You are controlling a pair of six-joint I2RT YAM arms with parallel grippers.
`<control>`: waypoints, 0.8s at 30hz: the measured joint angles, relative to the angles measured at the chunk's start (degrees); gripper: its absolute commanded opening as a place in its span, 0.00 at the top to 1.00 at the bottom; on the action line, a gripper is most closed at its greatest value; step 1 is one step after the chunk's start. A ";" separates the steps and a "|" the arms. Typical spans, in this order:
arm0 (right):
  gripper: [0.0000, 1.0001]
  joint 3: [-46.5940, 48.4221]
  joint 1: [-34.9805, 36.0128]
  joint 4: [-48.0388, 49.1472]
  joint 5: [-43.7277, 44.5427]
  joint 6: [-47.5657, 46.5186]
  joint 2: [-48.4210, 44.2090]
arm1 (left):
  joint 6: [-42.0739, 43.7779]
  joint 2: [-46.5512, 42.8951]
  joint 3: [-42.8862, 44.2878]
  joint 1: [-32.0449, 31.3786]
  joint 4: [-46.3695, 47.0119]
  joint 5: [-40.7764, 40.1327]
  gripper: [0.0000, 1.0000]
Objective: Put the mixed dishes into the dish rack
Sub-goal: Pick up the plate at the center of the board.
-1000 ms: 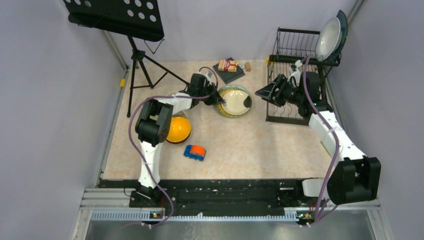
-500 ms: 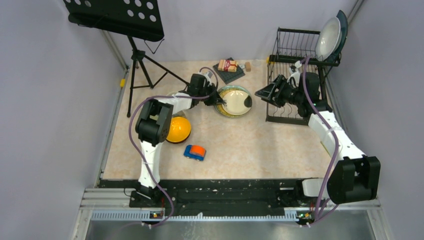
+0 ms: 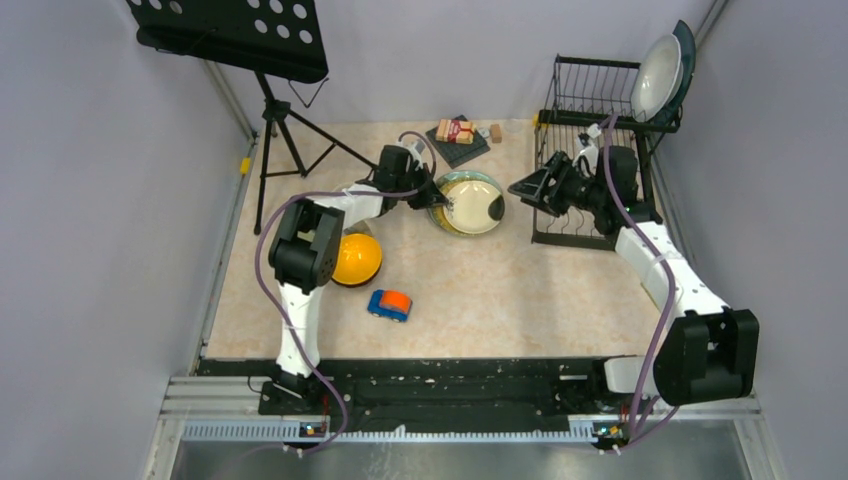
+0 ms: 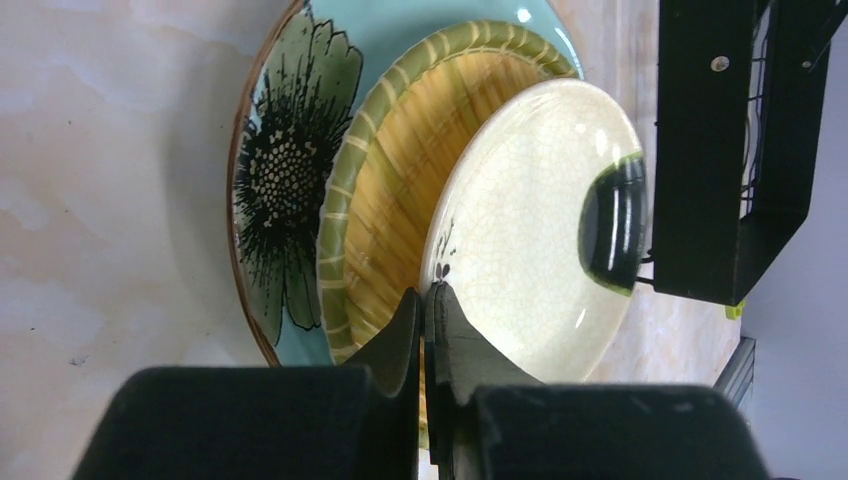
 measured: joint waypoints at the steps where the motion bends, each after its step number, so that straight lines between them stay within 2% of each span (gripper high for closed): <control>1: 0.43 -0.09 0.00 -0.11 -0.11 -0.02 0.20 | 0.11 -0.37 -0.02 0.00 0.00 0.02 1.00; 9: 0.40 -0.07 0.81 -3.06 -0.37 -2.32 1.25 | 1.09 -3.50 -0.17 0.00 0.33 0.48 1.00; 24: 0.36 0.28 2.58 -5.44 0.59 -4.55 5.33 | -0.66 -3.69 -3.41 0.55 2.67 2.60 1.00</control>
